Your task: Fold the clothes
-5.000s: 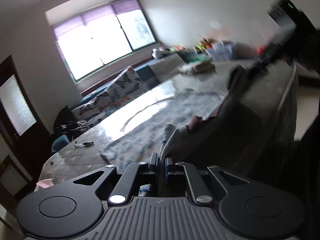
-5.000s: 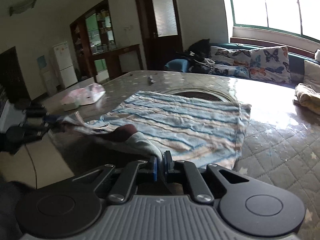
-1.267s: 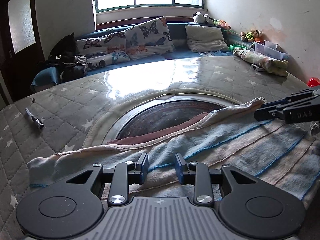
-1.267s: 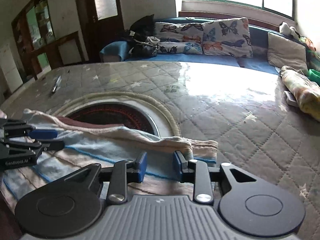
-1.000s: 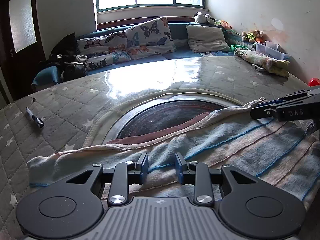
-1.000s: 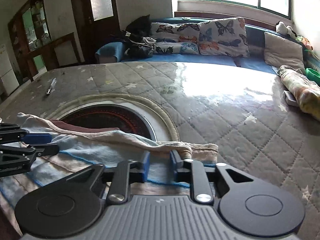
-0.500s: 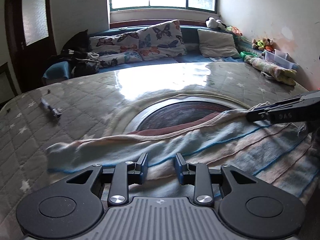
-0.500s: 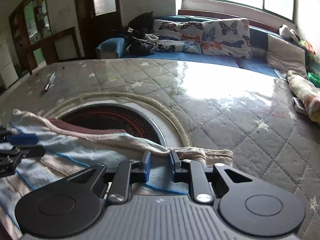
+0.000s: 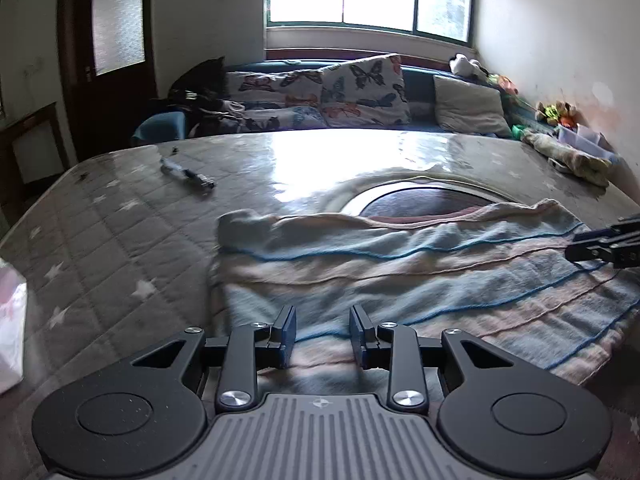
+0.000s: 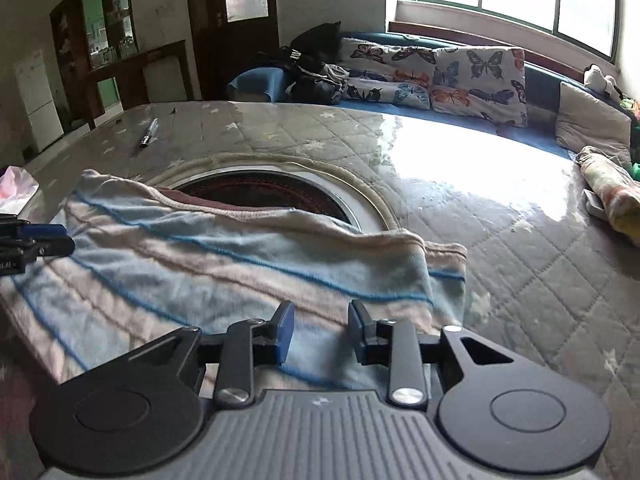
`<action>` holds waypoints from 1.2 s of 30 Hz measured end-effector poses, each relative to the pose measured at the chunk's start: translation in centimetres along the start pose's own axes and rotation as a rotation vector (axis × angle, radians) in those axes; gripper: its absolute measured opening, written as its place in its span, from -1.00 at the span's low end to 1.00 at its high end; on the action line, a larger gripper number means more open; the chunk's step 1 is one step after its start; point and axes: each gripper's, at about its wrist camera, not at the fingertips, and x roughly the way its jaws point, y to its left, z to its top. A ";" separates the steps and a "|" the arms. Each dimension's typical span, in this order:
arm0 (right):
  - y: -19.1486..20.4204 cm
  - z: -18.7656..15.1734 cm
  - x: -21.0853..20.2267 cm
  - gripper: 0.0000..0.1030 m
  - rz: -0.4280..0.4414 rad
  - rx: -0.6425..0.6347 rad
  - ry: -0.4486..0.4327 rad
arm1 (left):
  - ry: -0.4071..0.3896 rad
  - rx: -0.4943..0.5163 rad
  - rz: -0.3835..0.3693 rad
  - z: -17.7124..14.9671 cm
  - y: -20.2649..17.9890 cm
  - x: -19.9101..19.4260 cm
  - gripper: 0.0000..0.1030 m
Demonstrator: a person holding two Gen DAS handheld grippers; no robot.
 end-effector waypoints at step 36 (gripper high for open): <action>-0.3 -9.6 -9.9 -0.35 -0.029 -0.068 -0.057 | 0.027 0.045 -0.050 -7.6 -0.2 -9.6 -0.26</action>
